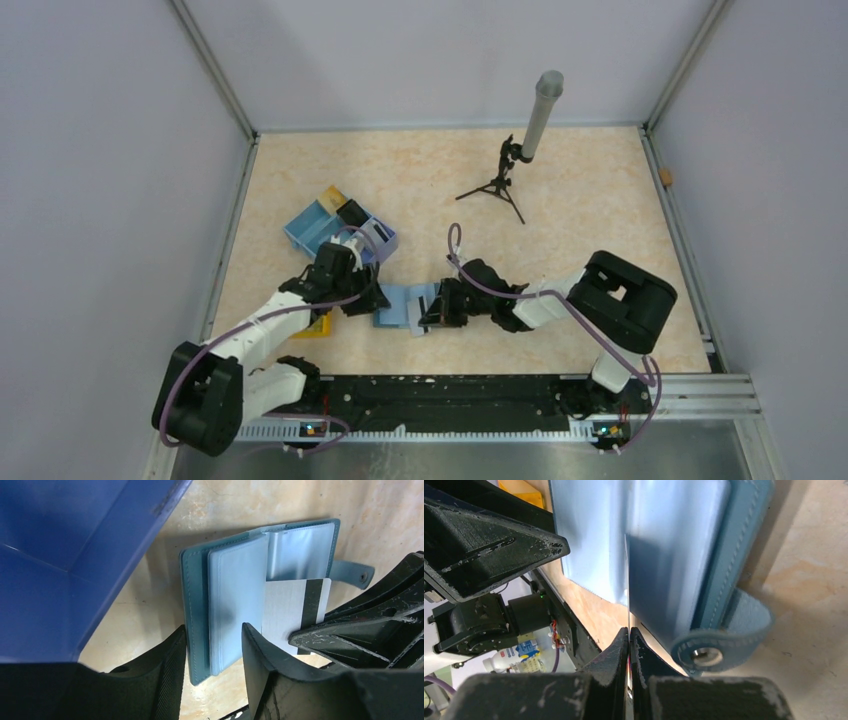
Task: Put the credit cards into the card holder
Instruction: Insert the credit card into the card holder.
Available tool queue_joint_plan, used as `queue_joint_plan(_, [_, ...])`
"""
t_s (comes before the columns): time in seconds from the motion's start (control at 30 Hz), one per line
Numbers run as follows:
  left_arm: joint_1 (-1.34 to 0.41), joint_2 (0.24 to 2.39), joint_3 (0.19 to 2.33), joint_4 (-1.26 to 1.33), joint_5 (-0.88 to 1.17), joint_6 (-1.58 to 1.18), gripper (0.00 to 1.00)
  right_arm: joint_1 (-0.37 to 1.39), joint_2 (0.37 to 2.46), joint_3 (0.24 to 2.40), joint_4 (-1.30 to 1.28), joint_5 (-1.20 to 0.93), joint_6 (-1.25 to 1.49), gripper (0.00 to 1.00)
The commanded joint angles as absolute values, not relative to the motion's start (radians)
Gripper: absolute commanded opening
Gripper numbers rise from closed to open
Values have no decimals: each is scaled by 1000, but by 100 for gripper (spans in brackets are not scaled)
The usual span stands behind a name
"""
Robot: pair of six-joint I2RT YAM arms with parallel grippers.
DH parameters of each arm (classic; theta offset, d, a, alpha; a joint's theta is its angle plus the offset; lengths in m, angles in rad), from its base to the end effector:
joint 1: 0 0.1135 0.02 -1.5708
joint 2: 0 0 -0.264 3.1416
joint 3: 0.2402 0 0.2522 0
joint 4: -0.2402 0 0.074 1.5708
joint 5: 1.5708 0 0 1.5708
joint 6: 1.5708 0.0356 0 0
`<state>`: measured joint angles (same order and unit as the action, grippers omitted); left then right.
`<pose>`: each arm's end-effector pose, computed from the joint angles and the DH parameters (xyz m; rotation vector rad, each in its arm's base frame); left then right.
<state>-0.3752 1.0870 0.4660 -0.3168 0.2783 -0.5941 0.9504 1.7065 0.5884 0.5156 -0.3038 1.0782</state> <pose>0.1782 -0.0807 0.1662 -0.1664 2.6124 -0.7231 0.1691 0.2550 0.1198 -0.0419 2.5508 1.3412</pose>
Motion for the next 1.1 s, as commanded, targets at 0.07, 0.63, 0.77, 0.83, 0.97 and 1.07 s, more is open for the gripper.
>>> queue_joint_plan(0.07, [-381, 1109, 459, -276, 242, -572, 43, 938, 1743, 604, 593, -326, 1070, 0])
queue_joint_plan(0.63, [-383, 1140, 468, -307, 215, -528, 29, 906, 1766, 618, 638, -384, 1016, 0])
queue_joint_plan(0.77, [-383, 1146, 471, -307, 213, -526, 28, 903, 1776, 634, 630, -390, 1010, 0])
queue_joint_plan(0.83, [-383, 1147, 474, -308, 213, -525, 28, 901, 1786, 639, 631, -396, 1012, 0])
queue_joint_plan(0.97, [-383, 1152, 476, -310, 212, -523, 28, 901, 1806, 647, 651, -415, 1014, 0])
queue_joint_plan(1.07, [-383, 1154, 476, -310, 212, -522, 28, 901, 1816, 654, 645, -417, 1013, 0])
